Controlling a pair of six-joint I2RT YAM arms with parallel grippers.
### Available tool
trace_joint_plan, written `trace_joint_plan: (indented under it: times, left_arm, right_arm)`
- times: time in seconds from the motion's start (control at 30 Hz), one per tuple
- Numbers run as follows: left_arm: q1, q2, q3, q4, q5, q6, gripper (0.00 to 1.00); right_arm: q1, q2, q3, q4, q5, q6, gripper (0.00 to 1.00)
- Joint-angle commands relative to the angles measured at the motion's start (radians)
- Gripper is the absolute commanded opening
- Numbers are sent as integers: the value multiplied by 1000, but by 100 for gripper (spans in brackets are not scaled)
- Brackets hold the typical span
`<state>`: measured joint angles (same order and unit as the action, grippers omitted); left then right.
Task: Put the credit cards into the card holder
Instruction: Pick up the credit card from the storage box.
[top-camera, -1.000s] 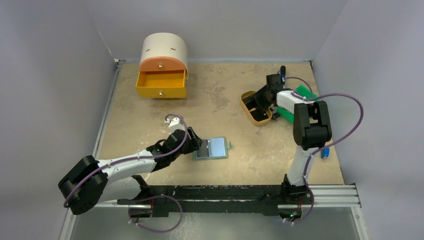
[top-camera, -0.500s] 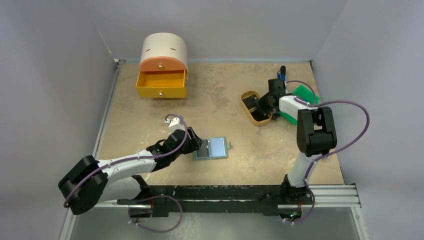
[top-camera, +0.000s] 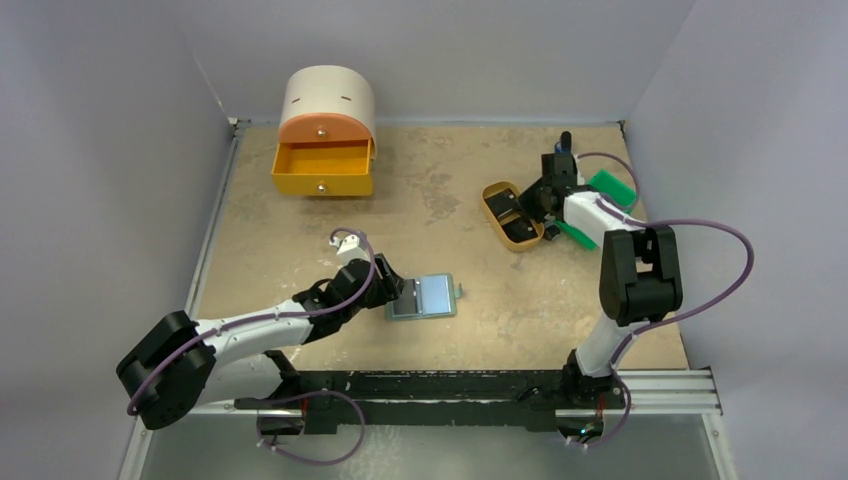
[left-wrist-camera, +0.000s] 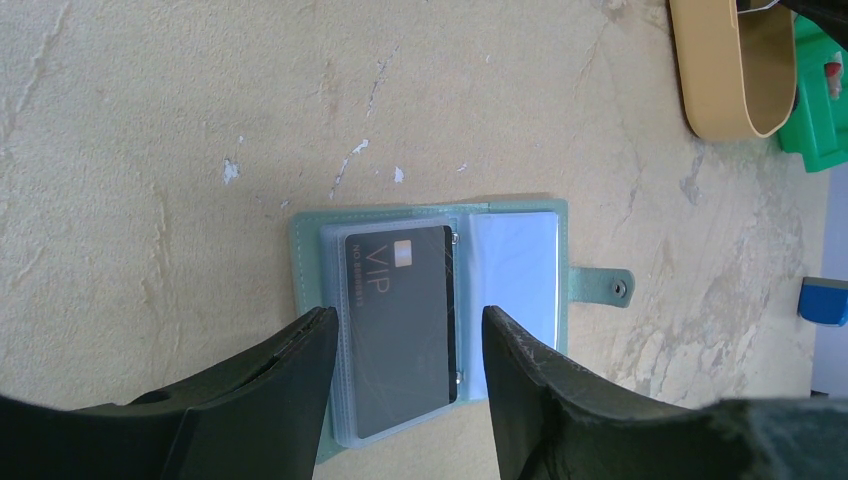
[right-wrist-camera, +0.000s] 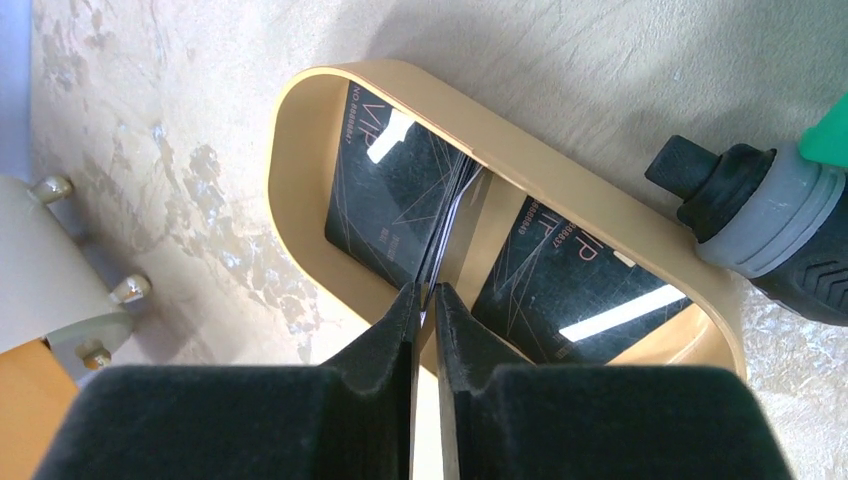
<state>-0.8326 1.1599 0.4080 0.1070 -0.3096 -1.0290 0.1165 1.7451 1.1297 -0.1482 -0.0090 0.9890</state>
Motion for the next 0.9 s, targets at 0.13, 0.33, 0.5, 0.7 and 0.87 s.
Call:
trace_joint_plan:
  times: [0.13,0.33,0.5,0.7,0.87]
  left_arm:
    - [-3,-17,28,30,-2,12,54]
    - [-3,-28,19,29,-4,10,54]
    - [-3,-29,16,28,-6,9,54]
    - [-3,-53,39,12,-40,29,54]
    - [-3,-65,119,-54,-97,72,54]
  right_arm:
    - [-5,9,5,-16,12,-26,22]
    - [-5,27,0,-4,12,-22,16]
    - [-4,-4,-15,7,12,-20,3]
    - [-5,-84,-25,-17,32,-53,0]
    - [-4,-146,-18,-66,49,-85,0]
